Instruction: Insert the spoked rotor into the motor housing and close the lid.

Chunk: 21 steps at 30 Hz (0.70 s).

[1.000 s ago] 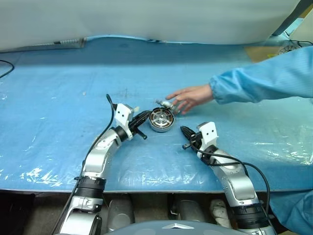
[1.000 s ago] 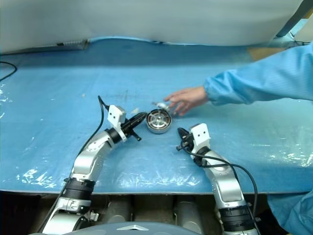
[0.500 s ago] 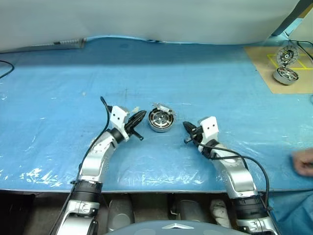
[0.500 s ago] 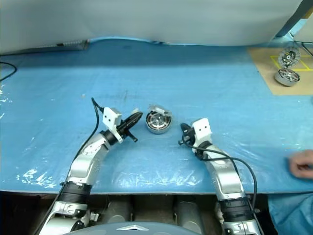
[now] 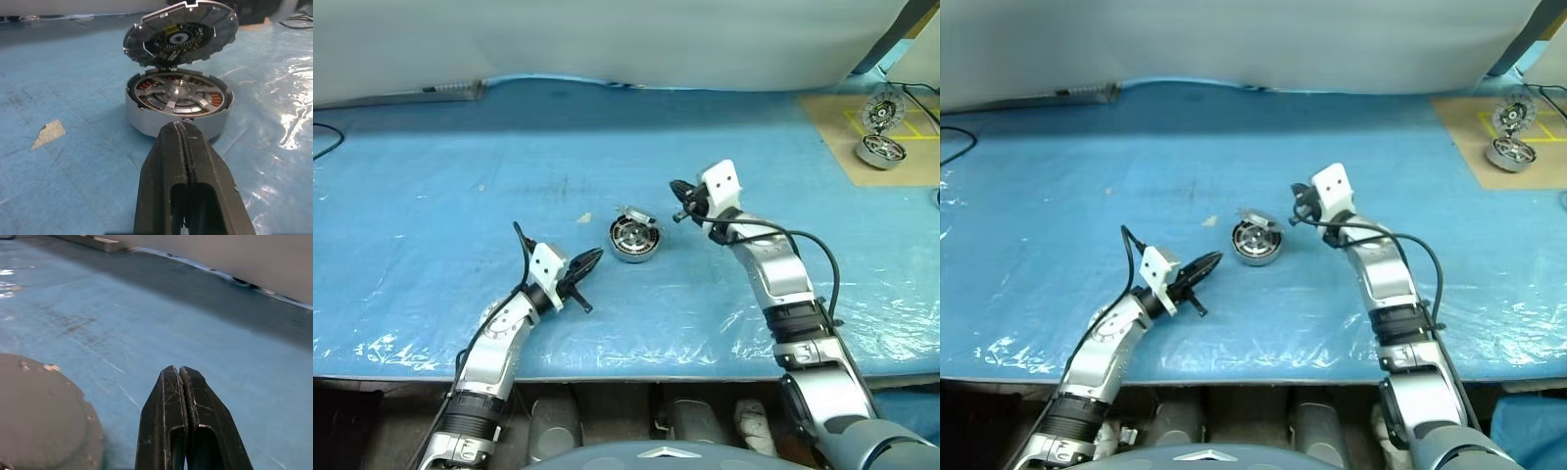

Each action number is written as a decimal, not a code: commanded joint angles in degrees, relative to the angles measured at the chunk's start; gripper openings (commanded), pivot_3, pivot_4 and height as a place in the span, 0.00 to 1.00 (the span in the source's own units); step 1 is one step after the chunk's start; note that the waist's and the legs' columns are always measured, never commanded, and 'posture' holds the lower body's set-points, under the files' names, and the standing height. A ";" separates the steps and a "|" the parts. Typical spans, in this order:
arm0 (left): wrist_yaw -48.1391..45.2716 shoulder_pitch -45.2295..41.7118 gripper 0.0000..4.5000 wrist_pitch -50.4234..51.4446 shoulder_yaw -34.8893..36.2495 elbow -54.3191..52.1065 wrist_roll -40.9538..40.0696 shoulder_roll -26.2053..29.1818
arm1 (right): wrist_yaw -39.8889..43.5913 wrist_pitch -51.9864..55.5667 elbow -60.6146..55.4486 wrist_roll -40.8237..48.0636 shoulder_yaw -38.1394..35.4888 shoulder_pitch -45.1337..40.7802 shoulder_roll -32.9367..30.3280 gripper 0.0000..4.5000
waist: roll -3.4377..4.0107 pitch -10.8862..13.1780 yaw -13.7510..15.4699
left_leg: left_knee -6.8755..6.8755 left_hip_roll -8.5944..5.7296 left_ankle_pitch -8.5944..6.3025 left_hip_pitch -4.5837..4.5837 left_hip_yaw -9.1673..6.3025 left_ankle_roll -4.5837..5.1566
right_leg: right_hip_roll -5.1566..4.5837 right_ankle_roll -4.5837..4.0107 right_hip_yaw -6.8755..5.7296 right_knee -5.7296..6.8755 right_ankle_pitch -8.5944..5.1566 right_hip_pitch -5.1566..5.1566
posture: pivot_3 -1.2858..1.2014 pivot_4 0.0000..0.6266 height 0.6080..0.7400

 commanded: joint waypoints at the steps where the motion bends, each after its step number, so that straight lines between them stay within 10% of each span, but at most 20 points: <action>1: -0.07 0.26 0.00 -1.12 -0.49 -2.34 -0.49 0.28 | 4.69 2.84 -1.31 2.68 1.38 -2.51 0.78 0.00 | 0.00 0.00 -0.01 | -0.03 0.01 0.00 0.00 0.00 0.00 | 0.01 -0.02 0.00 0.00 -0.01 -0.01 | 0.52 0.24 1.00; 21: 2.28 0.86 0.00 -0.19 -1.22 -3.53 -0.02 0.17 | 4.84 13.27 -9.27 3.69 7.94 10.41 7.44 0.00 | 0.01 -0.04 0.05 | 0.00 0.03 0.00 0.11 0.03 0.00 | 0.00 -0.04 0.01 0.05 -0.02 0.06 | 0.52 0.24 1.00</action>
